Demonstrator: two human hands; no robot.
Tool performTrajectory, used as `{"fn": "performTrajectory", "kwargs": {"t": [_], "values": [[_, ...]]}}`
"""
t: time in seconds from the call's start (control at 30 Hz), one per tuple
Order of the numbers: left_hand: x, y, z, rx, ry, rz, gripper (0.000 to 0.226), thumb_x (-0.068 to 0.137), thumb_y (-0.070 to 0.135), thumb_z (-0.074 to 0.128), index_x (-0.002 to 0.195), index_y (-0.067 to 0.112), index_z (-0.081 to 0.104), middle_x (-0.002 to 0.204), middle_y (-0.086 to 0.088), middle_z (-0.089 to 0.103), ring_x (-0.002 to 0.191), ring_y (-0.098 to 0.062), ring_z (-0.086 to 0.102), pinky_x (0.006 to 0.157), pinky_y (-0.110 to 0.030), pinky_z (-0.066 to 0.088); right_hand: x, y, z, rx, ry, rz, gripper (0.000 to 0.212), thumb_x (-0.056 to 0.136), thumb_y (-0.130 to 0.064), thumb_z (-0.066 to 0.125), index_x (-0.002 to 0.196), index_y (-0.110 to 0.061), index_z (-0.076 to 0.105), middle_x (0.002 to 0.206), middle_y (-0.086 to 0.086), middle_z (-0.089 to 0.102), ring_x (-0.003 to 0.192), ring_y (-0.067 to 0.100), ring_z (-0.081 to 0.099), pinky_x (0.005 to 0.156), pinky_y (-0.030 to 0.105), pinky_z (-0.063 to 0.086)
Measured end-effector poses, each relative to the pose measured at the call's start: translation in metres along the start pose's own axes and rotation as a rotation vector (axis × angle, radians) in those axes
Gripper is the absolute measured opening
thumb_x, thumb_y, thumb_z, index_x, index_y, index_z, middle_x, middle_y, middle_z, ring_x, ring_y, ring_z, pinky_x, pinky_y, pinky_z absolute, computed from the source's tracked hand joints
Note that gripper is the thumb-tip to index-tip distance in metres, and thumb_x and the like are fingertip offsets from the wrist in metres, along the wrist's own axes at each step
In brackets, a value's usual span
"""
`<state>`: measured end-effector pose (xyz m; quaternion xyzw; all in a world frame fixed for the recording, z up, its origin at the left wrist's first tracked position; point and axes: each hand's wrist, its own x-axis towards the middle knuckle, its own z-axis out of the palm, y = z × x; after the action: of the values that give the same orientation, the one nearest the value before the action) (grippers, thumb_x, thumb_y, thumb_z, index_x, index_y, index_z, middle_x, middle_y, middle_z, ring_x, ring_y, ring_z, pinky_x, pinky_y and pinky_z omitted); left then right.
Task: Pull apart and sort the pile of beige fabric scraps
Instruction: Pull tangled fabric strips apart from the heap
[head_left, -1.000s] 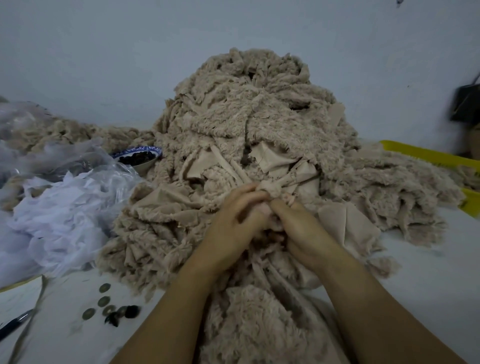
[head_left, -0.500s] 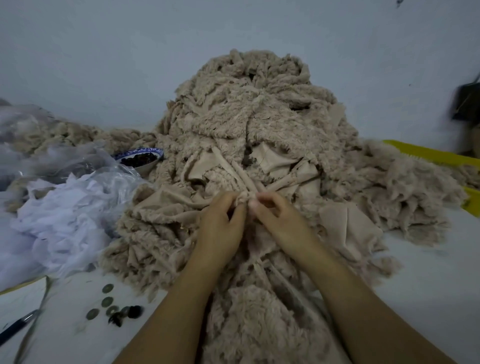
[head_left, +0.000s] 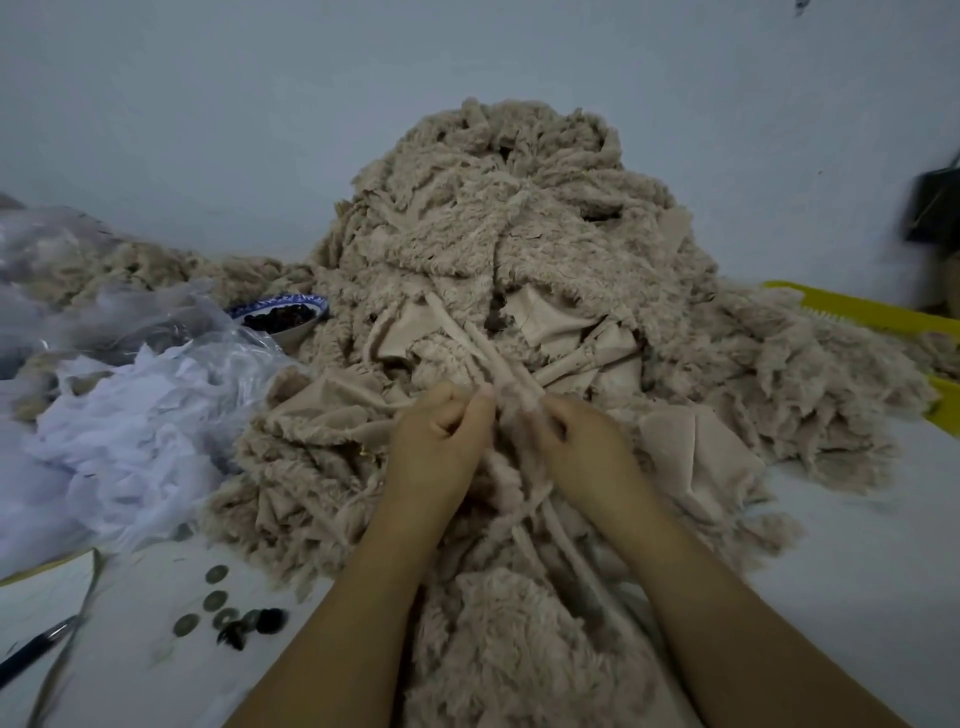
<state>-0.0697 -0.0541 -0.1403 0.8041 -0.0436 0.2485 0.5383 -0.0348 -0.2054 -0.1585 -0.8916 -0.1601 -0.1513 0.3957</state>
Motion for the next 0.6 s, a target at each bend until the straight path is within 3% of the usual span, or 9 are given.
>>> {"fn": "performTrajectory", "kwargs": {"t": [0.07, 0.1, 0.17, 0.27, 0.33, 0.4, 0.5, 0.53, 0.6], "values": [[0.004, -0.002, 0.001, 0.193, -0.012, 0.115, 0.047, 0.097, 0.028, 0.061, 0.054, 0.009, 0.056, 0.075, 0.012, 0.059, 0.092, -0.009, 0.048, 0.086, -0.025, 0.036, 0.002, 0.0, -0.01, 0.181, 0.195, 0.061, 0.033, 0.102, -0.03, 0.047, 0.075, -0.01, 0.048, 0.069, -0.003, 0.045, 0.059, 0.005, 0.041, 0.054, 0.018, 0.029], [0.004, -0.005, 0.002, 0.212, -0.071, 0.13, 0.046, 0.097, 0.027, 0.062, 0.057, 0.005, 0.058, 0.077, 0.01, 0.061, 0.094, -0.011, 0.049, 0.087, -0.026, 0.037, 0.003, 0.0, -0.014, 0.269, 0.231, 0.122, 0.031, 0.102, -0.032, 0.045, 0.082, -0.009, 0.052, 0.073, -0.004, 0.048, 0.062, 0.003, 0.042, 0.058, 0.021, 0.032], [0.0, -0.009, 0.007, 0.171, -0.229, 0.081, 0.049, 0.099, 0.032, 0.058, 0.062, 0.001, 0.056, 0.067, 0.005, 0.058, 0.073, -0.01, 0.054, 0.071, -0.023, 0.044, 0.005, -0.002, -0.019, 0.439, 0.247, 0.279, 0.028, 0.102, -0.036, 0.043, 0.097, -0.012, 0.057, 0.084, -0.004, 0.055, 0.078, 0.011, 0.054, 0.07, 0.028, 0.042], [-0.006, -0.008, 0.013, 0.206, -0.327, -0.066, 0.057, 0.102, 0.049, 0.046, 0.068, 0.004, 0.053, 0.061, 0.0, 0.053, 0.057, -0.013, 0.051, 0.056, -0.025, 0.039, 0.006, -0.011, -0.025, 0.754, 0.294, 0.441, 0.028, 0.097, -0.034, 0.047, 0.086, -0.01, 0.058, 0.097, 0.019, 0.067, 0.095, 0.038, 0.065, 0.088, 0.055, 0.054], [-0.003, -0.008, 0.014, 0.305, -0.266, -0.076, 0.053, 0.104, 0.049, 0.039, 0.072, 0.009, 0.056, 0.086, -0.008, 0.064, 0.084, -0.025, 0.06, 0.074, -0.034, 0.045, 0.007, -0.018, -0.028, 0.968, 0.237, 0.51, 0.029, 0.09, -0.034, 0.053, 0.09, -0.008, 0.067, 0.104, 0.022, 0.07, 0.101, 0.04, 0.067, 0.09, 0.057, 0.053], [0.0, -0.009, 0.012, 0.482, -0.113, 0.039, 0.05, 0.105, 0.045, 0.035, 0.079, 0.015, 0.064, 0.111, -0.005, 0.065, 0.11, -0.028, 0.052, 0.094, -0.039, 0.039, 0.006, -0.02, -0.027, 1.079, 0.133, 0.54, 0.033, 0.085, -0.033, 0.056, 0.093, -0.006, 0.073, 0.104, 0.02, 0.073, 0.1, 0.038, 0.069, 0.087, 0.056, 0.055], [0.001, -0.005, 0.007, 0.485, 0.092, 0.153, 0.068, 0.099, 0.057, 0.022, 0.102, 0.017, 0.077, 0.119, 0.008, 0.064, 0.117, -0.015, 0.038, 0.101, -0.037, 0.034, 0.001, -0.022, -0.025, 0.943, 0.048, 0.368, 0.031, 0.093, -0.027, 0.052, 0.075, -0.035, 0.076, 0.078, -0.01, 0.075, 0.078, 0.011, 0.072, 0.065, 0.028, 0.058], [0.001, -0.005, 0.006, 0.36, 0.103, 0.131, 0.071, 0.097, 0.061, 0.02, 0.099, 0.017, 0.076, 0.112, 0.007, 0.066, 0.111, -0.012, 0.042, 0.096, -0.033, 0.037, -0.002, -0.024, -0.025, 0.785, 0.034, 0.27, 0.03, 0.094, -0.029, 0.051, 0.077, -0.041, 0.072, 0.074, -0.015, 0.072, 0.072, 0.003, 0.069, 0.061, 0.018, 0.052], [0.001, -0.003, 0.007, -0.009, 0.037, -0.014, 0.064, 0.097, 0.065, 0.032, 0.089, 0.016, 0.072, 0.093, -0.002, 0.068, 0.094, -0.013, 0.057, 0.083, -0.028, 0.046, -0.008, -0.027, -0.02, 0.407, -0.026, 0.016, 0.012, 0.09, -0.037, 0.048, 0.087, -0.039, 0.06, 0.08, -0.012, 0.065, 0.072, 0.005, 0.061, 0.06, 0.018, 0.046]]}}
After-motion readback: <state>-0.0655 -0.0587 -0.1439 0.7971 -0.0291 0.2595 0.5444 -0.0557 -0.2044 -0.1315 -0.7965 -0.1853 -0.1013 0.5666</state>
